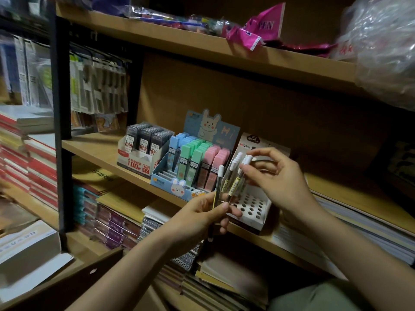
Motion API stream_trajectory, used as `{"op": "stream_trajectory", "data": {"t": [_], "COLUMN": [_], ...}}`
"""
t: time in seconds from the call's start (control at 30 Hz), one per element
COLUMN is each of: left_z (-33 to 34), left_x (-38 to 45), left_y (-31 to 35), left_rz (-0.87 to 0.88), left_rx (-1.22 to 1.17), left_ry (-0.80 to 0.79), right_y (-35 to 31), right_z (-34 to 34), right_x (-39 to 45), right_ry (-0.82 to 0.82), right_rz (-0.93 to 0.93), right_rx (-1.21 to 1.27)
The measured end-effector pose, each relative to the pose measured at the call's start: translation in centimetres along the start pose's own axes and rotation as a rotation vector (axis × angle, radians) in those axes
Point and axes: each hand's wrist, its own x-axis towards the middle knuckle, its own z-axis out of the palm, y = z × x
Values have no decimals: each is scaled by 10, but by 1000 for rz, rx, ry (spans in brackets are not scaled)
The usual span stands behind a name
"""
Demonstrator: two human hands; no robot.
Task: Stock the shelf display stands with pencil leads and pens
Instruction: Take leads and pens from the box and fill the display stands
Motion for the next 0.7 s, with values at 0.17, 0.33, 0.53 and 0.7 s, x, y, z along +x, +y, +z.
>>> {"op": "stream_trajectory", "data": {"t": [0.17,0.33,0.53,0.7], "left_z": [-1,-11,-5,-9], "left_x": [5,7,9,10], "left_y": [-4,-9,-12,-16], "left_rz": [-17,-21,-8,43], "left_rx": [47,271,310,345], "left_ry": [96,326,301,298], "right_y": [1,3,20,24], "right_z": [-3,-18,-13,-12], "right_x": [0,9,3,2], "right_ry": [7,143,157,162], "right_rz": [-70,-192,-230,-243], "right_rx": [-29,-312,-379,-361]}}
